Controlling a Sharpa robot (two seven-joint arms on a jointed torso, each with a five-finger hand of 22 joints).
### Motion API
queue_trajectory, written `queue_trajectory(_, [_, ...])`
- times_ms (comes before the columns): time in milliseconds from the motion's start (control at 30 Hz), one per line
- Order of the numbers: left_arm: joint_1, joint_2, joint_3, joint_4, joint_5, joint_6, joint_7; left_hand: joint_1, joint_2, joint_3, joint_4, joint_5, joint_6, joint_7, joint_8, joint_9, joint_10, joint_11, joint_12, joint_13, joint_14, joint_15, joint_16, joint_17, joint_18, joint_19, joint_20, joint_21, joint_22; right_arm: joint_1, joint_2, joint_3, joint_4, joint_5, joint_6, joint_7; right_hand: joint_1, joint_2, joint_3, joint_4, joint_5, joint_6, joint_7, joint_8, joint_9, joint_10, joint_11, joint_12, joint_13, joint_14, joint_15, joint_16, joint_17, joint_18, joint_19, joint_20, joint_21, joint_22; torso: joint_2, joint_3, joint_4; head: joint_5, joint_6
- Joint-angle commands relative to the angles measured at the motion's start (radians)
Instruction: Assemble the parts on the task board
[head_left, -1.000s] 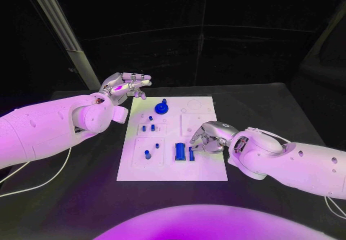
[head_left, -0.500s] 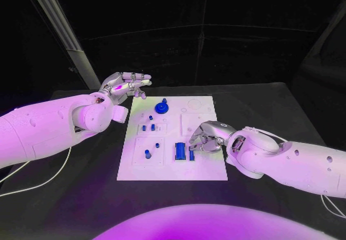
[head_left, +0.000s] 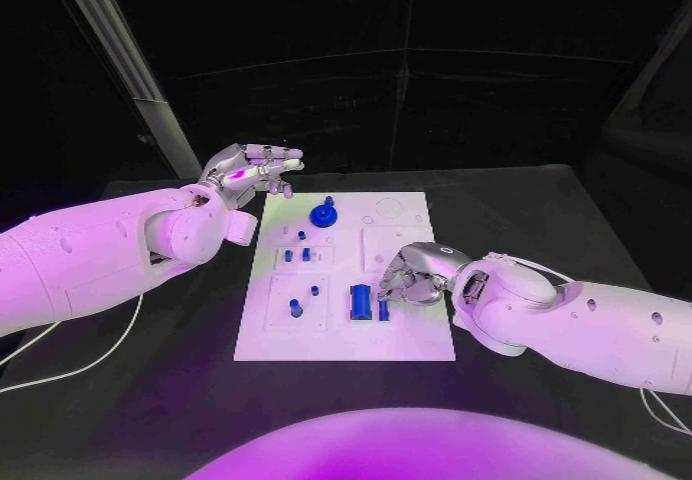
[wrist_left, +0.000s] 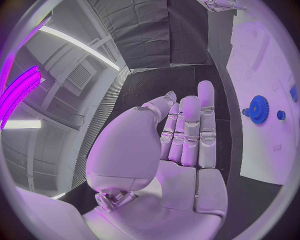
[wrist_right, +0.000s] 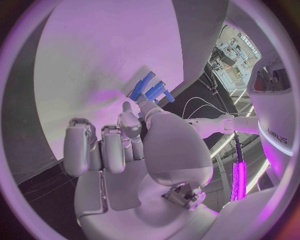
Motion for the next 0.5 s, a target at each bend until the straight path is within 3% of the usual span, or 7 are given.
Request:
queue_trajectory(33, [0.001, 0.001, 0.001, 0.0, 0.003, 0.012, 0.003, 0.002, 0.0, 0.007, 0.001, 0.005, -0.003, 0.002, 0.006, -0.001, -0.007, 0.001, 0.004, -0.001, -0.007, 0.0, -0.005, -0.001, 0.006, -0.004, 0.0, -0.006, -0.001, 0.0, 0.002, -0.001, -0.005, -0.017, 0.022, -0.013, 0.009, -0.004, -0.005, -0.002, -0.004, 0.006, -0.001, 0.006, 0.001, 0.0, -0.006, 0.005, 0.001, 0.074, -0.005, 0.006, 0.099, -0.004, 0.001, -0.006, 0.0, 0.011, 0.0, -0.0003, 0.001, 0.001, 0.0])
queue_trajectory(500, [0.001, 0.003, 0.0, -0.003, 0.002, 0.011, 0.002, 0.002, 0.0, 0.007, 0.001, 0.005, -0.003, 0.002, 0.006, -0.001, -0.007, 0.001, 0.004, -0.001, -0.007, 0.0, -0.005, -0.001, 0.006, -0.004, 0.0, -0.006, -0.001, -0.009, 0.011, -0.001, -0.026, -0.021, 0.016, 0.002, 0.011, -0.009, -0.021, -0.005, -0.004, 0.015, -0.004, 0.009, 0.002, 0.004, -0.009, 0.011, 0.003, 0.074, -0.008, 0.008, 0.102, -0.004, 0.002, -0.009, 0.0, 0.012, 0.0, 0.0, -0.0006, 0.004, -0.004])
